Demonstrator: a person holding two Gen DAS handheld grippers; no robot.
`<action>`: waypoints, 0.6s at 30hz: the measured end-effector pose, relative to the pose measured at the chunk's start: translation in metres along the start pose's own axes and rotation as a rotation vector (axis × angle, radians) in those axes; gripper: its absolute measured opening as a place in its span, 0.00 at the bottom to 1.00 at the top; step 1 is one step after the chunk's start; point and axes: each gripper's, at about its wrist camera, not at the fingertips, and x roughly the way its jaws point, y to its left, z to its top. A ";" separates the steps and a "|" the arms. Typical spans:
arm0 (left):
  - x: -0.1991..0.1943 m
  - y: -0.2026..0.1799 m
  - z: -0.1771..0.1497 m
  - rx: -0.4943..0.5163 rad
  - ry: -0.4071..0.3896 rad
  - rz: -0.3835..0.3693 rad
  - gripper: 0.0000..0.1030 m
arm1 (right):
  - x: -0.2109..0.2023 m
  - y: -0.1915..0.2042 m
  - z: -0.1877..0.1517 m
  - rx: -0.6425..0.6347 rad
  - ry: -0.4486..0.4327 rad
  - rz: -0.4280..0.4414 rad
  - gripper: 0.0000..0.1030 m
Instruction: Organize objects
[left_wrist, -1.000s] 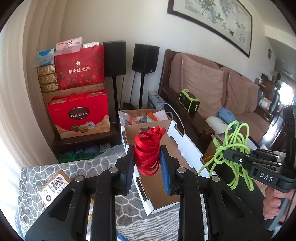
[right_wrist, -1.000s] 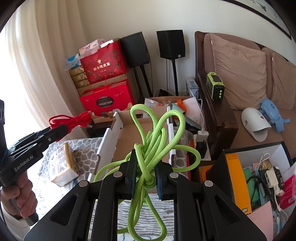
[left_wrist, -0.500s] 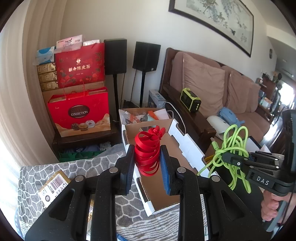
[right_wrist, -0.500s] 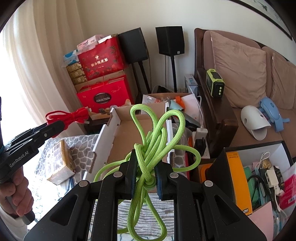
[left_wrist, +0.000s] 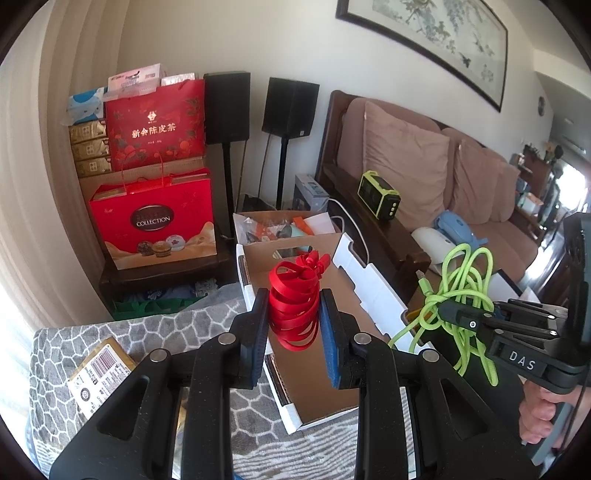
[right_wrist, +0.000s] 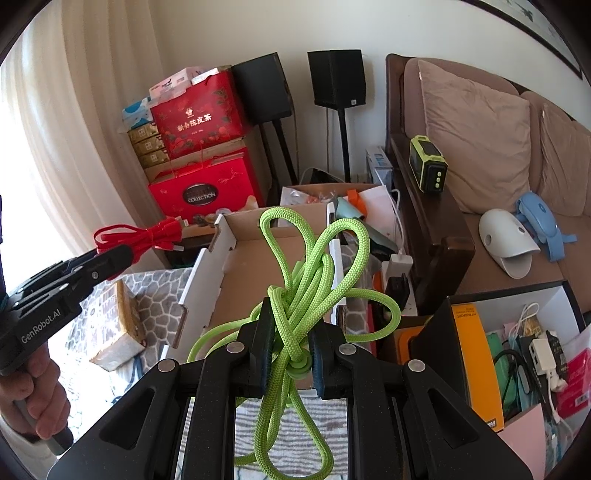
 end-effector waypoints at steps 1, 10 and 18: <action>0.001 0.000 0.000 0.000 0.002 0.001 0.23 | 0.001 -0.002 0.000 0.008 -0.001 0.003 0.15; 0.010 0.003 -0.005 -0.011 0.022 0.002 0.23 | 0.005 -0.010 0.003 0.030 0.003 0.007 0.15; 0.014 0.003 -0.008 -0.016 0.031 0.001 0.23 | 0.006 -0.011 0.004 0.033 0.001 0.005 0.15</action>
